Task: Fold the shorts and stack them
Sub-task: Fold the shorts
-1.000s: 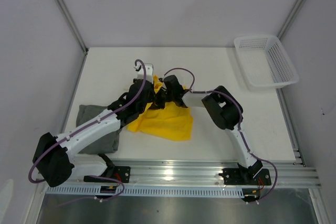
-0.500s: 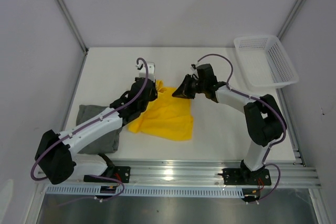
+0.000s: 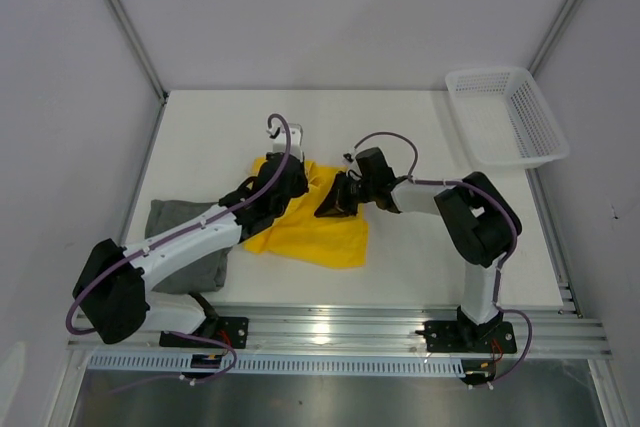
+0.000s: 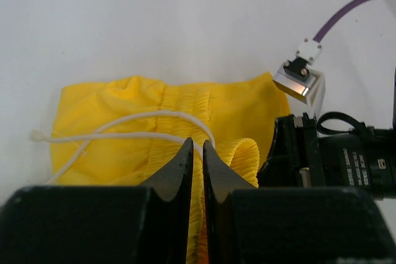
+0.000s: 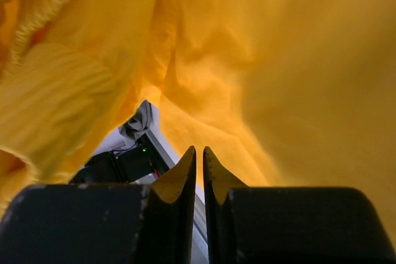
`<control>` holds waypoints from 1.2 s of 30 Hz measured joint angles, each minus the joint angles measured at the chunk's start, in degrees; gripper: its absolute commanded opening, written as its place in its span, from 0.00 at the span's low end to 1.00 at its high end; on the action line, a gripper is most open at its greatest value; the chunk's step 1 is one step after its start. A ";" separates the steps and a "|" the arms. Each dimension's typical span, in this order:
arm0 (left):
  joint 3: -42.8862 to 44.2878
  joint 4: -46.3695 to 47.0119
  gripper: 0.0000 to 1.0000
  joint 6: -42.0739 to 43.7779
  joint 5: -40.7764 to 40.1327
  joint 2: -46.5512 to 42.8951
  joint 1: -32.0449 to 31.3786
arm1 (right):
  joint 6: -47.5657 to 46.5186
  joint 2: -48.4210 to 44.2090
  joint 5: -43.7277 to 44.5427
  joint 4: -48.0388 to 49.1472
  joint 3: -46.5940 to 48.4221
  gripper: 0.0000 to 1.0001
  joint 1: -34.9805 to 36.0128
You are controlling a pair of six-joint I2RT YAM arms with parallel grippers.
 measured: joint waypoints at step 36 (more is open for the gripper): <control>5.70 -1.81 0.80 -5.68 16.48 1.92 -3.08 | 10.91 12.83 -9.40 24.55 3.30 0.72 -7.45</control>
